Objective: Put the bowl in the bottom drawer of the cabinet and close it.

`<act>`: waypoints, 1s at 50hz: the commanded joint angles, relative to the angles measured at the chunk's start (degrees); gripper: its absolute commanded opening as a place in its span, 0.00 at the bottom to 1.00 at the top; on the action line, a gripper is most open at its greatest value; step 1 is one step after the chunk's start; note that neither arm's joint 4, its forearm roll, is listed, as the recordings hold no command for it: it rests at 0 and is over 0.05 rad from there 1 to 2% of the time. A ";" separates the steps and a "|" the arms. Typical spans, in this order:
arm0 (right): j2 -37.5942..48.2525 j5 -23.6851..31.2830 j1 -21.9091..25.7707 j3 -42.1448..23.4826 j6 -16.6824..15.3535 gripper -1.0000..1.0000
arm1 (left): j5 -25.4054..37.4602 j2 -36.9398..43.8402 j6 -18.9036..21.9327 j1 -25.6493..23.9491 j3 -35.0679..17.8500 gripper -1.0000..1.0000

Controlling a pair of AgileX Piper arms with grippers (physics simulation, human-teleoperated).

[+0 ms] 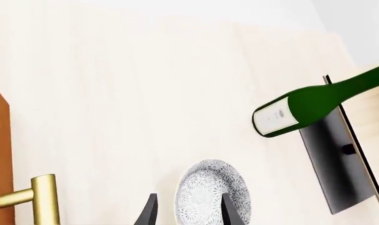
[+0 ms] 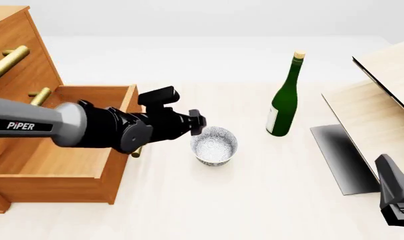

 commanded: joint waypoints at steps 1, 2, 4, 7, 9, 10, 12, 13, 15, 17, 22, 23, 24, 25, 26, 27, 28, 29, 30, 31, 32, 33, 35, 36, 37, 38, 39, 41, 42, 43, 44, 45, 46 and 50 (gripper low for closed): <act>0.00 0.00 0.00 0.00 0.01 1.00 | -0.34 2.31 -1.14 -0.43 -0.50 1.00; 0.00 0.00 0.00 0.00 0.01 1.00 | -0.34 2.32 -1.14 -0.43 -0.50 1.00; -0.01 0.00 -0.01 0.00 0.00 1.00 | -0.55 2.72 -1.18 -0.64 -0.52 1.00; 0.00 0.00 0.02 0.00 0.00 1.00 | -0.65 3.36 -1.39 -0.82 -0.63 1.00; 0.00 0.00 0.00 0.00 0.00 1.00 | -0.73 3.91 -1.34 -0.68 -0.76 1.00; 0.00 0.00 0.00 0.00 -0.01 1.00 | -0.73 3.92 -1.34 -0.68 -0.77 1.00; 0.00 0.00 -0.01 0.00 -0.01 1.00 | -0.68 4.98 -1.32 -0.30 -1.16 1.00; 0.00 0.00 0.00 0.00 0.00 1.00 | -0.70 5.03 -1.34 -0.31 -1.18 1.00; -0.01 0.00 0.00 0.00 -0.01 1.00 | -0.64 5.18 -1.63 -0.40 -1.27 1.00; -0.01 0.00 -0.01 0.00 0.01 1.00 | -0.67 5.41 -1.69 -0.45 -1.37 1.00; 0.00 0.00 0.00 0.00 -0.01 1.00 | -0.83 6.29 -2.16 -0.49 -1.66 1.00; 0.00 0.00 0.00 0.00 0.01 1.00 | -0.85 6.64 -2.28 -0.42 -1.76 1.00; 0.00 0.00 0.01 0.00 0.00 1.00 | -0.89 6.80 -2.39 -0.49 -1.78 1.00; 0.00 0.00 -0.01 0.00 0.01 1.00 | -0.96 6.91 -2.47 -0.51 -1.79 1.00; -0.01 0.00 0.00 0.00 0.00 1.00 | -1.05 7.05 -2.46 -0.53 -1.84 1.00; -0.01 0.00 0.01 0.00 0.00 1.00 | -0.99 7.30 -2.53 -0.48 -1.97 1.00; 0.00 0.00 0.00 0.00 0.00 1.00 | -0.98 7.60 -2.57 -0.53 -2.13 1.00; 0.00 0.00 0.00 0.00 -0.01 1.00 | -0.98 7.76 -2.58 -0.58 -2.22 1.00; 0.01 0.00 0.00 0.00 0.00 1.00 | -0.95 8.00 -2.78 -0.73 -2.34 1.00; 0.00 0.00 0.00 0.00 0.00 1.00 | -0.94 8.14 -2.91 -0.78 -2.40 1.00; -0.01 0.00 -0.01 0.00 0.00 1.00 | -0.97 8.21 -2.96 -0.88 -2.43 1.00; 0.00 0.00 0.00 0.00 -0.01 1.00 | -1.01 8.35 -3.07 -0.98 -2.45 1.00; 0.00 0.00 0.00 0.00 0.01 1.00 | -1.10 8.82 -3.17 -1.08 -2.55 1.00; -0.04 -0.02 0.03 0.00 0.06 1.00 | -1.12 9.03 -3.22 -1.19 -2.59 1.00; -0.01 0.00 -0.02 0.00 -0.05 1.00 | -1.15 9.13 -3.41 -1.30 -2.59 1.00; 0.01 0.00 -0.01 0.00 -0.02 1.00 | -1.08 9.28 -3.39 -1.28 -2.69 1.00; 0.00 0.00 0.00 0.00 -0.01 1.00 | -1.10 9.35 -3.45 -1.30 -2.72 1.00; 0.00 0.00 0.00 0.00 -0.01 1.00 | -1.10 9.59 -3.52 -1.38 -2.77 1.00; 0.00 0.00 0.01 0.00 0.00 1.00 | -1.06 9.71 -3.48 -1.38 -2.81 1.00; 0.00 0.00 0.01 0.00 0.00 1.00 | -1.13 9.75 -3.53 -1.44 -2.76 1.00; 0.00 0.00 0.00 0.00 0.00 1.00 | -1.12 9.96 -3.54 -1.47 -2.79 1.00; 0.00 0.00 -0.01 0.00 0.01 1.00 | -1.16 10.09 -3.58 -1.46 -2.79 1.00; 0.00 0.00 0.00 0.00 0.00 1.00 | -1.21 10.45 -3.58 -1.54 -2.74 1.00; 0.00 0.00 0.00 0.00 0.00 1.00 | -1.17 10.72 -3.59 -1.59 -2.78 1.00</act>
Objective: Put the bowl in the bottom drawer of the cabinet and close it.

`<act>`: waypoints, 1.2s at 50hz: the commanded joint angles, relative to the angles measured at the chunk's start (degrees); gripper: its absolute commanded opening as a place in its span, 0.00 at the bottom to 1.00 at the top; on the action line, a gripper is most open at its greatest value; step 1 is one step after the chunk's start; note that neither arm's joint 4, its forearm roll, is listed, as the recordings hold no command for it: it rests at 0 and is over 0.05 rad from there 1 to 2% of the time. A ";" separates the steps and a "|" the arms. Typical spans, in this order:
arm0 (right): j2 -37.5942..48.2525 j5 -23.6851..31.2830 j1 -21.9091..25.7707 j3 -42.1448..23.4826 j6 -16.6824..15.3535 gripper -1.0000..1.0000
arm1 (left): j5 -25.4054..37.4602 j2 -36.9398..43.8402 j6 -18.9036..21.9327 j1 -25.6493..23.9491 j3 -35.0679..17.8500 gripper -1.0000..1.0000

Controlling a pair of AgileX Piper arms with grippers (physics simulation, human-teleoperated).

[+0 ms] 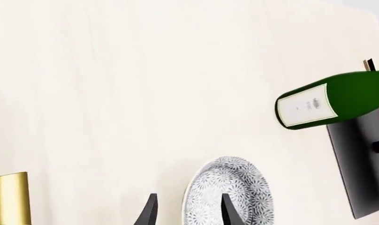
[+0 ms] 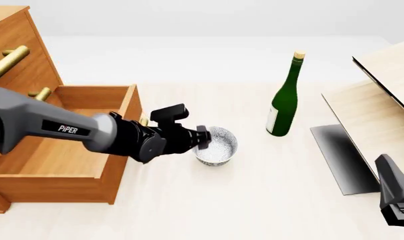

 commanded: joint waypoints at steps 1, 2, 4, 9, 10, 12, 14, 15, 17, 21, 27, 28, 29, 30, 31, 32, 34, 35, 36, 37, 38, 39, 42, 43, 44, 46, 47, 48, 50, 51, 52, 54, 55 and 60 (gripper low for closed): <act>-0.01 0.00 0.00 0.00 0.00 1.00 | -0.06 1.42 -0.28 -0.32 -0.25 1.00; 0.00 0.00 0.00 0.00 0.00 1.00 | -0.02 1.52 -0.19 -0.26 -0.30 1.00; 0.00 0.00 0.00 0.00 0.00 1.00 | -0.08 1.73 -0.07 -0.27 -0.29 1.00; 0.00 0.00 0.00 0.00 -0.01 1.00 | -0.65 0.83 -0.05 -0.51 0.30 0.00; 0.00 0.00 0.00 0.00 0.01 1.00 | -0.67 0.36 0.27 -0.26 0.36 0.00; 0.00 0.00 -0.01 0.00 0.01 1.00 | -0.65 -0.08 0.89 0.20 0.40 0.00; 0.01 0.00 0.00 0.00 0.00 1.00 | -0.82 -0.74 1.07 0.19 0.70 0.00; 0.00 0.00 0.01 0.00 -0.01 1.00 | -0.86 -0.98 1.21 0.31 0.78 0.00; -0.01 0.00 -0.01 0.00 0.00 1.00 | -0.96 -1.30 1.53 0.55 0.89 0.00; 0.00 0.00 -0.01 0.00 0.00 1.00 | -0.97 -1.88 1.75 0.82 1.09 0.00; 0.00 0.00 0.00 0.00 0.00 1.00 | -1.43 -3.89 2.13 0.71 1.91 0.00; 0.00 0.00 -0.01 0.00 -0.01 1.00 | -1.46 -4.09 2.20 0.71 1.99 0.00; 0.00 0.00 -0.01 0.00 0.01 1.00 | -1.46 -4.29 2.39 0.81 2.04 0.00; 0.00 0.00 0.00 0.00 0.00 1.00 | -1.58 -4.58 2.55 0.83 2.16 0.00; -0.01 0.00 -0.01 0.00 0.00 1.00 | -1.57 -4.79 2.69 0.92 2.22 0.00; -0.01 0.00 0.01 0.00 0.00 1.00 | -1.57 -4.91 2.82 1.07 2.25 0.00; 0.00 0.00 0.00 0.00 0.00 1.00 | -1.71 -5.24 3.12 1.29 2.41 0.00; -0.01 0.00 -0.01 0.00 0.01 1.00 | -1.67 -5.40 3.28 1.40 2.50 0.00; -0.01 0.00 -0.01 0.00 0.02 1.00 | -1.78 -5.69 3.55 1.46 2.65 0.00; 0.00 0.00 0.00 0.00 0.00 1.00 | -1.84 -5.88 3.68 1.52 2.75 0.00; 0.01 0.00 0.00 0.00 0.01 1.00 | -1.76 -5.93 3.79 1.66 2.76 0.00; 0.00 0.00 0.00 0.00 0.00 1.00 | -1.75 -6.08 3.99 1.77 2.78 0.00; 0.00 0.00 0.00 0.00 0.00 1.00 | -1.66 -6.76 4.30 1.87 2.99 0.00; 0.00 0.00 0.01 0.00 -0.01 1.00 | -1.57 -7.22 4.75 2.13 3.10 0.00; -0.01 0.00 0.01 0.00 -0.01 1.00 | -1.56 -7.23 4.75 2.13 3.11 0.00; 0.00 0.00 0.01 0.00 0.01 1.00 | -1.50 -7.58 4.96 2.31 3.29 0.00; 0.00 0.00 0.00 0.00 0.01 1.00 | -1.50 -7.77 5.12 2.41 3.38 0.00; 0.00 0.00 -0.01 0.00 0.02 1.00 | -1.48 -8.22 5.27 2.48 3.60 0.00; 0.01 0.00 0.00 0.00 0.03 1.00 | -1.51 -8.60 5.50 2.60 3.79 0.00; 0.00 0.00 0.00 0.00 0.00 1.00 | -1.51 -8.73 5.55 2.71 3.93 0.00; -0.01 0.00 -0.01 0.00 -0.02 1.00 | -1.51 -8.85 5.63 2.80 4.03 0.00; 0.00 0.00 0.01 0.00 0.00 1.00 | -1.58 -9.21 5.78 2.84 4.36 0.00; 0.00 0.00 0.00 0.00 0.00 1.00 | -1.61 -9.38 5.77 2.82 4.48 0.00; 0.00 0.00 0.00 0.00 -0.01 1.00 | -1.63 -10.30 6.10 2.92 4.99 0.00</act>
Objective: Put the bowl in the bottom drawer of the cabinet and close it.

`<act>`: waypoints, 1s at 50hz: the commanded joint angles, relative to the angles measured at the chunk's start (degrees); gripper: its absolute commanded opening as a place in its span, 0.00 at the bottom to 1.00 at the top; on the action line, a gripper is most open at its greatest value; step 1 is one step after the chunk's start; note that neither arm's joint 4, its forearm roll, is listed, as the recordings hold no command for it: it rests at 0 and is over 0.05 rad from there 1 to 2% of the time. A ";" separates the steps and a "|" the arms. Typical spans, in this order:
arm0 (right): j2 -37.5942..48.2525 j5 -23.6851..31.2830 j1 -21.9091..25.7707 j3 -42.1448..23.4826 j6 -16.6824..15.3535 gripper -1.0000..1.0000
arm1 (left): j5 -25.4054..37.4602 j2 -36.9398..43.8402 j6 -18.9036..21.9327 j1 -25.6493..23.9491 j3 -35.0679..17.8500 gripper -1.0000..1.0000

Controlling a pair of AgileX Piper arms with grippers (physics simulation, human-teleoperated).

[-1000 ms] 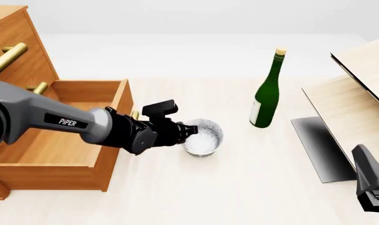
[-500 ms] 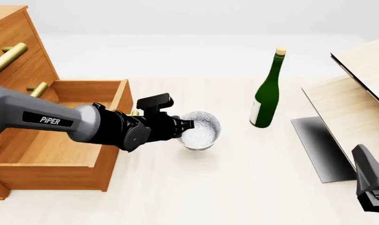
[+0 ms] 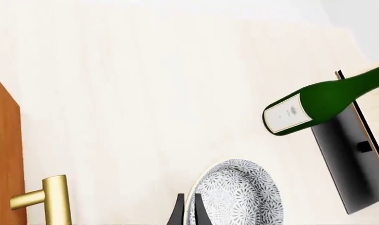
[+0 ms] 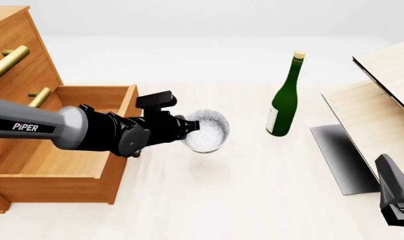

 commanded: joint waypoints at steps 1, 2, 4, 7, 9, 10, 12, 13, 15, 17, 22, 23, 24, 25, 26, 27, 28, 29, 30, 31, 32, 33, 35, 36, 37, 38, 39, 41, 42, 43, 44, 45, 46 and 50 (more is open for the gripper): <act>0.00 0.00 0.00 0.00 0.00 1.00 | -0.22 -2.42 1.12 0.49 1.01 0.00; -0.01 0.00 0.01 0.00 0.00 1.00 | -0.16 -2.49 1.18 0.57 1.05 0.00; 0.01 0.00 0.01 0.00 0.01 1.00 | -0.19 -2.86 1.60 0.72 1.14 0.00; 0.00 0.00 0.01 0.00 -0.01 1.00 | -0.09 -3.51 2.47 0.91 1.18 0.00; 0.00 0.00 0.00 0.00 0.00 1.00 | 0.00 -4.48 2.92 0.76 1.53 0.00; 0.00 0.00 0.00 0.00 0.00 1.00 | 0.03 -4.73 2.84 0.62 1.64 0.00; -0.01 0.00 0.00 0.00 0.01 1.00 | 0.20 -4.97 3.08 1.04 1.69 0.00; 0.01 0.00 0.01 0.00 0.00 1.00 | 0.29 -4.98 3.15 1.21 1.68 0.00; 0.01 0.00 0.01 0.00 0.00 1.00 | 0.32 -5.22 3.32 1.37 1.77 0.00; 0.01 0.00 0.01 0.00 0.00 1.00 | 0.51 -5.77 3.34 1.41 2.01 0.00; -0.01 0.00 0.00 0.00 0.00 1.00 | 0.84 -6.98 3.39 1.36 2.43 0.00; 0.00 0.00 0.00 0.00 0.00 1.00 | 0.98 -7.42 3.67 1.59 2.62 0.00; 0.00 0.00 0.00 0.00 0.00 1.00 | 1.04 -7.61 3.71 1.65 2.73 0.00; 0.00 0.00 -0.01 0.00 0.00 1.00 | 1.10 -7.96 3.80 1.69 2.93 0.00; 0.01 0.00 -0.01 0.00 0.00 1.00 | 1.12 -8.21 3.84 1.69 3.09 0.00; 0.00 0.00 -0.01 0.00 0.00 1.00 | 1.13 -8.50 3.95 1.73 3.31 0.00; 0.00 0.00 0.00 0.00 0.00 1.00 | 1.11 -8.64 3.95 1.72 3.44 0.00; 0.00 0.00 0.00 0.00 0.00 1.00 | 1.09 -8.84 4.00 1.69 3.60 0.00; 0.00 0.00 0.00 0.00 0.00 1.00 | 1.17 -9.15 4.13 1.81 3.72 0.00; 0.00 0.00 0.00 0.00 0.01 1.00 | 1.25 -9.40 4.06 1.76 3.80 0.00; 0.00 0.00 0.00 0.00 0.00 1.00 | 1.26 -9.71 4.16 1.78 3.90 0.00; 0.00 0.00 0.01 0.00 0.00 1.00 | 1.37 -10.07 4.21 1.81 3.99 0.00; 0.00 0.00 0.00 0.00 -0.01 1.00 | 1.45 -10.49 4.35 1.91 4.18 0.00; 0.01 0.00 0.00 0.00 -0.01 1.00 | 1.44 -10.71 4.52 1.98 4.29 0.00; 0.00 0.00 0.00 0.00 0.00 1.00 | 1.51 -10.87 4.57 2.06 4.37 0.00; 0.00 0.00 0.00 0.00 0.00 1.00 | 1.57 -11.06 4.65 2.15 4.45 0.00; 0.00 0.00 0.00 0.00 0.00 1.00 | 1.66 -11.41 4.83 2.33 4.58 0.00; 0.01 0.00 -0.01 0.00 0.01 1.00 | 1.86 -11.85 5.09 2.61 4.81 0.00; 0.00 0.00 0.00 0.00 0.00 1.00 | 1.94 -11.98 5.09 2.62 4.88 0.00; 0.01 0.00 0.00 0.00 0.00 1.00 | 2.07 -12.20 5.17 2.71 4.95 0.00; 0.01 0.00 -0.01 0.00 0.00 1.00 | 2.26 -12.61 5.29 2.79 5.06 0.00; 0.00 0.00 0.00 0.00 -0.01 1.00 | 2.37 -12.89 5.38 2.85 5.14 0.00; 0.00 0.00 0.00 0.00 0.00 1.00 | 2.54 -13.22 5.44 2.96 5.24 0.00; 0.00 0.00 0.00 0.00 0.00 1.00 | 2.93 -14.23 6.02 3.70 5.60 0.00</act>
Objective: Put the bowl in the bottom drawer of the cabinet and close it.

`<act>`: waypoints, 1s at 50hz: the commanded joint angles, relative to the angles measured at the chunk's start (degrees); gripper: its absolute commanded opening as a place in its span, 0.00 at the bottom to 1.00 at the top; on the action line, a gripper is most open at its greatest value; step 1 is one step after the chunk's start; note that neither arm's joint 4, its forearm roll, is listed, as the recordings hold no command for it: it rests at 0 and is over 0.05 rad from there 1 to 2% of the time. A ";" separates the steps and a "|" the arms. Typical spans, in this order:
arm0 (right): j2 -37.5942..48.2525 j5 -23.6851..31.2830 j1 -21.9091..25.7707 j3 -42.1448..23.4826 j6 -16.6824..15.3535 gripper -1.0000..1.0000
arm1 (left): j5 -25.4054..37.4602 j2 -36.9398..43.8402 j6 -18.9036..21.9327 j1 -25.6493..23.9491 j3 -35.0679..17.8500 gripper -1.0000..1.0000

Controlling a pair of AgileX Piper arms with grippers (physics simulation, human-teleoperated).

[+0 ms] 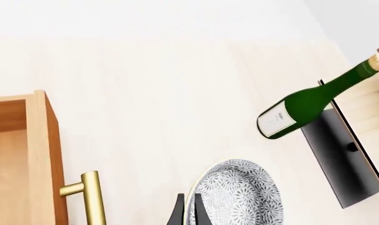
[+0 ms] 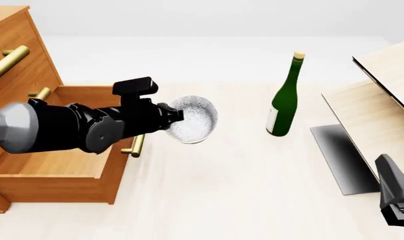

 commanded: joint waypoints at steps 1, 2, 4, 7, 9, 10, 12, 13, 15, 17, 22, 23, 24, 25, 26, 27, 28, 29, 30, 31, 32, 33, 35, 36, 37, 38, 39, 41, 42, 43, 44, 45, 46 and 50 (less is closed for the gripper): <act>0.00 0.00 0.00 0.00 0.00 1.00 | 1.01 -3.28 1.37 1.45 0.94 0.00; -0.01 0.00 0.00 0.00 0.00 1.00 | 1.05 -3.44 1.33 1.64 1.06 0.00; 0.01 0.00 0.00 0.00 0.00 1.00 | 1.07 -3.61 1.18 2.06 1.33 0.00; 0.00 0.00 0.00 0.00 0.01 1.00 | 1.08 -4.27 1.08 1.89 1.98 0.00; 0.00 0.00 0.01 0.00 0.00 1.00 | 1.26 -4.71 1.01 1.82 2.12 0.00; 0.00 0.00 0.00 0.00 0.00 1.00 | 1.38 -5.10 1.03 1.85 2.18 0.00; 0.00 0.00 -0.01 0.00 0.00 1.00 | 1.48 -5.30 1.06 1.89 2.19 0.00; 0.00 0.00 0.00 0.00 0.00 1.00 | 1.60 -5.62 1.25 2.20 2.27 0.00; -0.01 0.00 0.00 0.00 0.00 1.00 | 1.74 -6.02 1.52 2.49 2.46 0.00; 0.00 0.00 0.00 0.00 0.01 1.00 | 1.92 -6.71 1.71 2.69 2.70 0.00; -0.01 0.00 0.00 0.00 -0.01 1.00 | 2.19 -7.84 1.79 3.23 3.35 0.00; 0.00 0.00 0.00 0.00 0.00 1.00 | 2.17 -8.29 1.92 3.38 3.79 0.00; 0.00 0.00 0.00 0.00 0.00 1.00 | 2.17 -8.29 1.92 3.38 3.80 0.00; -0.01 0.00 0.01 0.00 0.01 1.00 | 2.20 -8.50 1.91 3.36 3.98 0.00; 0.00 0.00 0.00 0.00 0.00 1.00 | 2.28 -8.85 2.01 3.42 4.19 0.00; 0.00 0.00 0.00 0.00 0.00 1.00 | 2.38 -9.09 1.98 3.45 4.29 0.00; 0.01 0.00 0.00 0.00 0.01 1.00 | 2.53 -9.46 2.08 3.64 4.41 0.00; 0.00 0.00 0.00 0.00 -0.01 1.00 | 2.65 -9.99 2.24 3.84 4.56 0.00; 0.00 0.00 0.00 0.00 -0.01 1.00 | 2.65 -9.99 2.24 3.84 4.56 0.00; 0.00 0.00 0.00 0.00 0.00 1.00 | 2.81 -10.60 2.46 4.36 4.83 0.00; 0.00 0.00 0.00 0.00 0.00 1.00 | 2.91 -10.75 2.63 4.67 4.92 0.00; 0.00 0.00 0.01 0.00 -0.01 1.00 | 2.89 -11.12 2.82 4.89 5.15 0.00; 0.00 0.00 0.01 0.00 -0.01 1.00 | 2.97 -11.61 2.80 4.91 5.47 0.00; 0.00 0.00 0.00 0.00 0.01 1.00 | 3.02 -11.84 2.92 5.03 5.60 0.00; 0.01 0.00 -0.01 0.00 0.00 1.00 | 3.04 -11.92 2.95 5.06 5.64 0.00; 0.00 0.00 -0.01 0.00 0.00 1.00 | 3.10 -12.31 2.96 5.07 5.85 0.00; 0.01 0.00 0.00 0.00 0.00 1.00 | 3.15 -12.51 3.05 5.15 5.95 0.00; 0.00 0.00 0.01 0.00 -0.01 1.00 | 3.27 -12.98 3.12 5.25 6.14 0.00; 0.00 0.00 -0.01 0.00 0.01 1.00 | 3.33 -13.24 3.21 5.33 6.23 0.00; 0.00 0.00 0.00 0.00 -0.01 1.00 | 3.35 -13.50 3.35 5.46 6.32 0.00; -0.01 0.00 0.00 0.00 0.00 1.00 | 3.44 -13.81 3.34 5.55 6.43 0.00; -0.01 0.00 0.00 0.00 0.00 1.00 | 3.50 -14.04 3.49 5.76 6.52 0.00; 0.00 0.00 0.02 0.00 -0.01 1.00 | 3.52 -14.31 3.59 5.96 6.61 0.00; 0.00 0.00 -0.01 0.00 -0.01 1.00 | 3.92 -15.53 3.65 6.81 7.05 0.00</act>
